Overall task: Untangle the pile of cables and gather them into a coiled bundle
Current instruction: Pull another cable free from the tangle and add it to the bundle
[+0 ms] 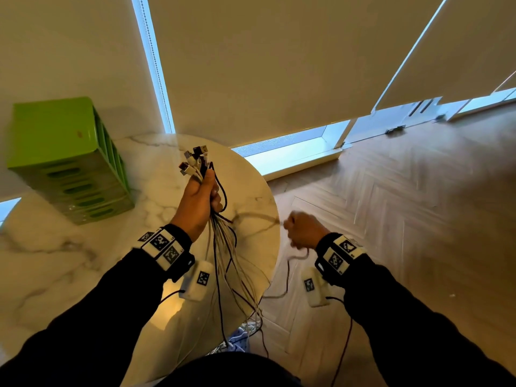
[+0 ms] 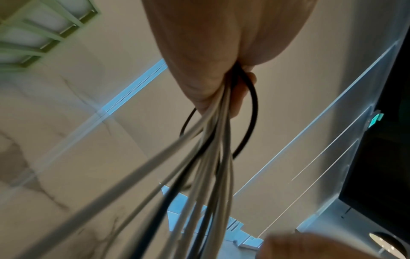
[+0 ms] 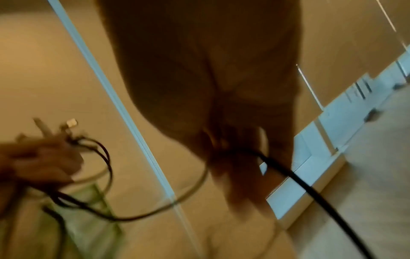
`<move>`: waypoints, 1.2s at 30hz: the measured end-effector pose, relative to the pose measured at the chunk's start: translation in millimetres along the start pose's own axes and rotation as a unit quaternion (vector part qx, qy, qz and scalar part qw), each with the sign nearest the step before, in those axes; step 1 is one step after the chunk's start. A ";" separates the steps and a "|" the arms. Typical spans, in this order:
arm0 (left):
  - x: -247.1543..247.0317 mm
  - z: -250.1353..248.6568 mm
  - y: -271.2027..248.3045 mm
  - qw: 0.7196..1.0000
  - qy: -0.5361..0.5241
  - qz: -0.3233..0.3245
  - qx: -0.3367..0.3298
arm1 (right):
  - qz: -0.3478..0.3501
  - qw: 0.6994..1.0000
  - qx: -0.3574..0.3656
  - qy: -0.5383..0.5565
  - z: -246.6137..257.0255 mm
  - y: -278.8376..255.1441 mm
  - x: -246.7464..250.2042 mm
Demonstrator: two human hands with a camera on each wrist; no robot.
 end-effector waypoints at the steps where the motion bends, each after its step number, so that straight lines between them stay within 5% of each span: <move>1: -1.2 -1.1 -2.5 1.000 -0.013 0.015 0.003 | 0.074 0.995 -0.038 -0.047 -10.4 -2.8 -8.9; 4: -4.7 -3.1 -7.6 0.998 -0.042 0.056 0.008 | 0.089 0.990 0.069 -0.086 -1.0 -8.2 -21.3; 8: -8.3 -4.2 -12.2 0.996 -0.047 0.071 0.014 | 0.077 0.962 0.250 0.074 56.6 -21.4 -36.6; 13: -6.0 -5.8 -10.8 0.998 0.012 0.068 -0.014 | 0.013 0.941 0.327 0.080 97.4 -27.5 -49.1; 18: -0.3 -5.1 -5.8 0.997 0.059 0.031 -0.035 | -0.091 0.926 0.353 -0.101 92.7 -22.2 -41.9; 22: 14.7 0.7 5.3 0.999 0.034 0.000 -0.031 | -0.125 0.961 0.219 -0.113 39.5 1.6 -24.1; 24: 20.6 -0.2 4.9 1.000 0.010 -0.005 -0.024 | -0.029 0.984 0.090 -0.153 -8.0 16.1 -25.6; 26: 23.3 -1.7 2.0 0.999 -0.031 0.017 -0.006 | 0.126 0.968 -0.042 -0.212 -42.1 10.2 -36.7; 28: 22.2 -2.7 -0.4 0.996 -0.063 0.054 0.017 | 0.191 0.950 -0.114 -0.217 -54.2 -1.2 -45.5; 31: 13.4 -3.8 -5.3 0.993 -0.073 0.089 0.040 | 0.129 0.986 0.045 -0.093 -18.4 -2.3 -46.0; 33: 6.6 -4.2 -8.4 0.992 -0.069 0.100 0.039 | 0.097 0.977 0.190 -0.015 25.8 -6.1 -46.0; 36: 2.7 -5.6 -7.9 0.994 -0.033 0.100 0.019 | 0.096 0.956 0.268 0.069 83.6 -14.1 -48.3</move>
Point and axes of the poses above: each hand's wrist, its own y-axis towards the middle knuckle, its own x-axis out of the back of the hand, z = x × y, the point moved 4 cm from there along y, towards the middle knuckle, and after that the axes turned 11 degrees about x, right-handed, at the moved point
